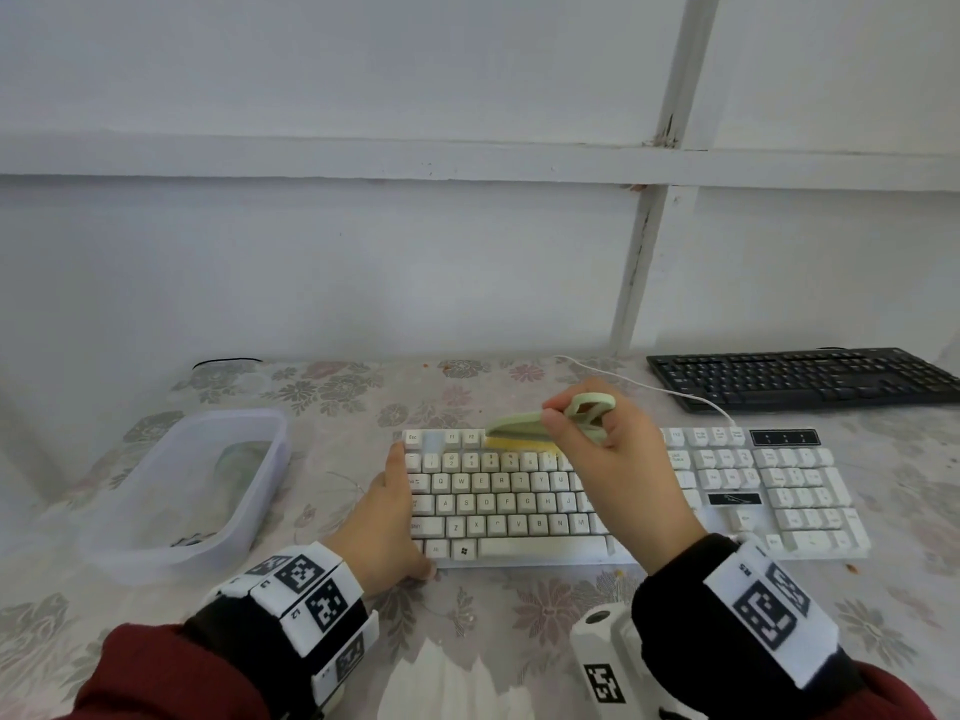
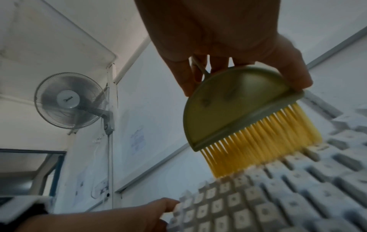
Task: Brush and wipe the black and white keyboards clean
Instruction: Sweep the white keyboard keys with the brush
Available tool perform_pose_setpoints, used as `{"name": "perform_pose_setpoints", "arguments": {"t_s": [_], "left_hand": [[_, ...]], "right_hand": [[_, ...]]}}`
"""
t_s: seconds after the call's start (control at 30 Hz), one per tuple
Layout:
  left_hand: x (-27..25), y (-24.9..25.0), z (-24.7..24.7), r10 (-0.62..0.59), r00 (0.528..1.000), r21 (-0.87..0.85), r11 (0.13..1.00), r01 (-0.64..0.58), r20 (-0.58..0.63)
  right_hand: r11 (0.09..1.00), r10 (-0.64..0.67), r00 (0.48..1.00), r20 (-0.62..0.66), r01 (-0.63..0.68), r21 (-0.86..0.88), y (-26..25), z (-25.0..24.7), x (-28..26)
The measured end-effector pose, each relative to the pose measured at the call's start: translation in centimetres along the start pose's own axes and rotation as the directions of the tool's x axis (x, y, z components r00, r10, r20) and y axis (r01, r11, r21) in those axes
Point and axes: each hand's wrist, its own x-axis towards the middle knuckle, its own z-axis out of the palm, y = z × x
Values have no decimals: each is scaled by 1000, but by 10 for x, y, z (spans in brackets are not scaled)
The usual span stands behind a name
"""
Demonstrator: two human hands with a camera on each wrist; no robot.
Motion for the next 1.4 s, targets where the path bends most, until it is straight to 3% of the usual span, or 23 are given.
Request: {"name": "perform_pose_setpoints", "arguments": {"t_s": [0.17,0.33,0.57,0.7,0.8,0.97,1.13,1.23,1.4], "left_hand": [[-3,4,-1,-11,1000,35,999,11,8],[-1,3,-2,4,1000,40,999,-4,-4],[-1,3,-1,-27,999,32,999,26,21],[-1,2,-1,-30,999,20,999,29,36],[-1,2,-2,-19,999,28,999,19,31],[-2,4,-3,3,1000,17,1000,-3,23],[-1,2,-2,19,1000,9,1000,-19,11],[-1,1,-1,12,1000,8,1000,-13,21],[-1,1,-1,21,1000,-13,1000,-21,18]], "right_hand": [[999,-44,998,42,43,9,-16,21,-3],[989,-82,992,94,93,-119,-16,53,-1],[961,9,999,50,5,-275,-6,42,3],[879,-1,994,-106,-50,-475,-12,13,5],[918,-46,985,-164,-23,-396,-17,0,8],[987,14,996,-84,-27,-159,-8,2,9],[984,56,995,-84,-70,-167,13,-28,8],[969,49,988,-147,-83,-234,20,-55,11],[996,68,975,-211,-78,-40,18,-69,12]]}}
